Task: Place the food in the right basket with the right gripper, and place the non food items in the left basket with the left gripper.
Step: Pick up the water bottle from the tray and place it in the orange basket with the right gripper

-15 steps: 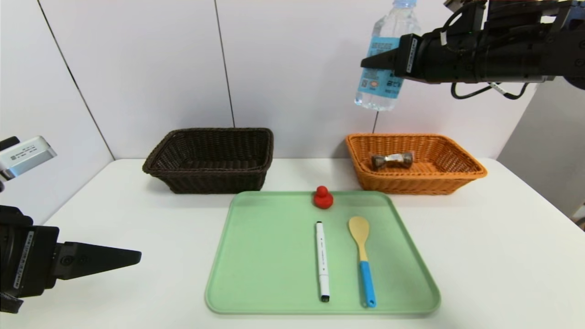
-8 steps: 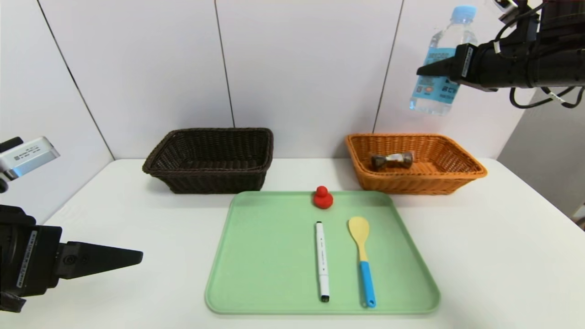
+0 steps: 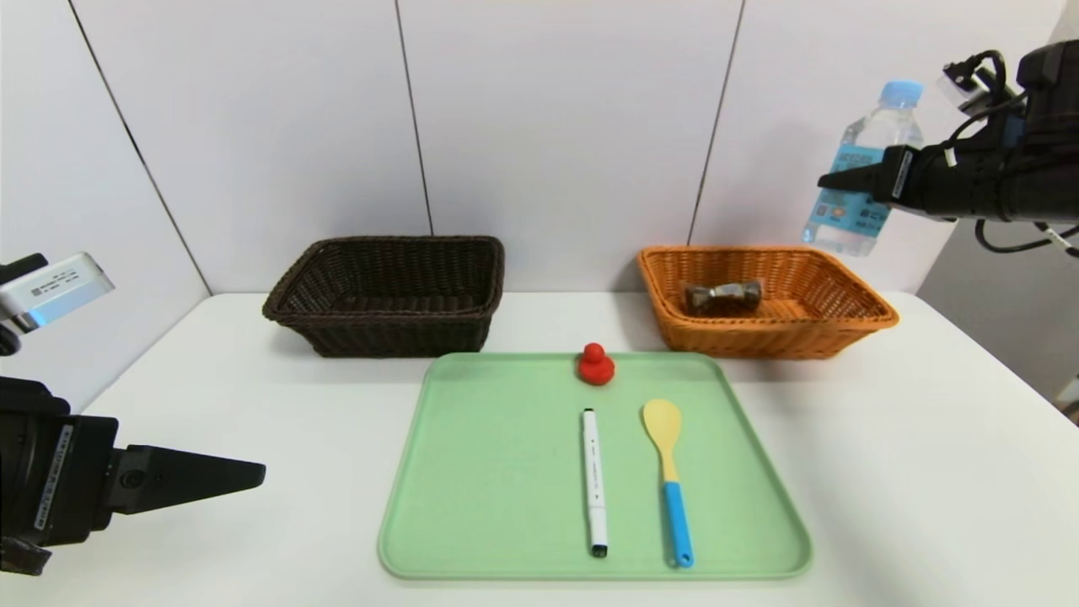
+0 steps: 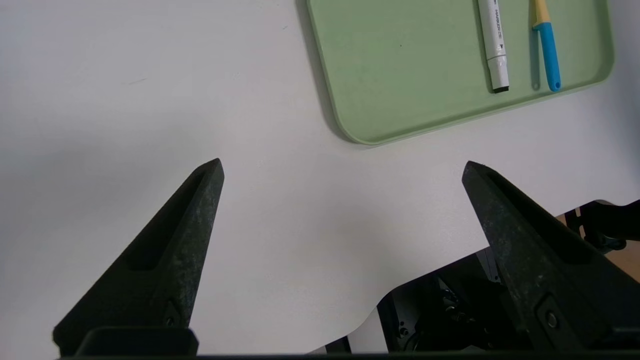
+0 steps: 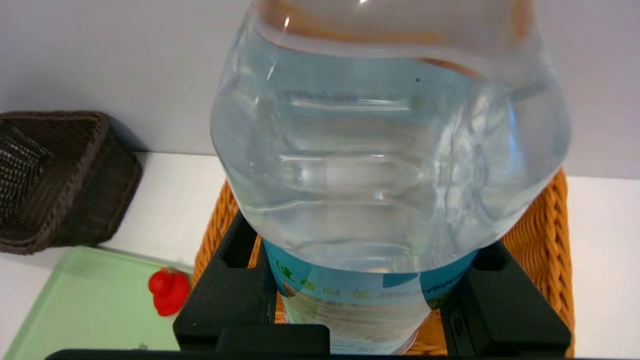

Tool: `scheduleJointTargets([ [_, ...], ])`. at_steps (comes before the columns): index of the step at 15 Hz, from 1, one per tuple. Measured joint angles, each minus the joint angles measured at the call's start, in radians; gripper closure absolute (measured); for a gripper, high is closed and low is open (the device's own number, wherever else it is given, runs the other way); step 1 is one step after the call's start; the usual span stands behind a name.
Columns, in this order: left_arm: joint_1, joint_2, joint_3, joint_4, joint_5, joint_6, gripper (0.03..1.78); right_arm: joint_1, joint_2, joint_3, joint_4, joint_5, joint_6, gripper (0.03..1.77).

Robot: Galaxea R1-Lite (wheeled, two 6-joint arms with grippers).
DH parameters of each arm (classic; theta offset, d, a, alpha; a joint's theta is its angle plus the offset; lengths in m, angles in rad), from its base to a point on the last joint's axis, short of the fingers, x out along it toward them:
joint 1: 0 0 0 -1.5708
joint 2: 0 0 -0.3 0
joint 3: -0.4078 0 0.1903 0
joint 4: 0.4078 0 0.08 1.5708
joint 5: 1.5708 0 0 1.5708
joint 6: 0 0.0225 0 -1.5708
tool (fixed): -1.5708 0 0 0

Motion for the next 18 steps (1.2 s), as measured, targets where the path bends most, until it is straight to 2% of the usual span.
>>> scheduleJointTargets([
  [4,0.0,-0.003,0.001,0.0,0.0,0.0,0.12,-0.009,0.023,0.116,-0.126,-0.001,-0.002,0.96],
  [6,0.0,-0.007,0.008,0.0,0.0,0.0,0.12,-0.015,0.035,0.133,-0.135,-0.002,-0.012,0.96],
  [11,0.0,-0.019,0.016,0.001,0.0,0.0,0.12,-0.02,0.064,0.187,-0.279,-0.026,-0.053,0.96],
  [18,0.0,-0.033,0.016,0.008,0.0,0.0,0.12,-0.02,0.097,0.275,-0.417,-0.045,-0.094,0.96],
])
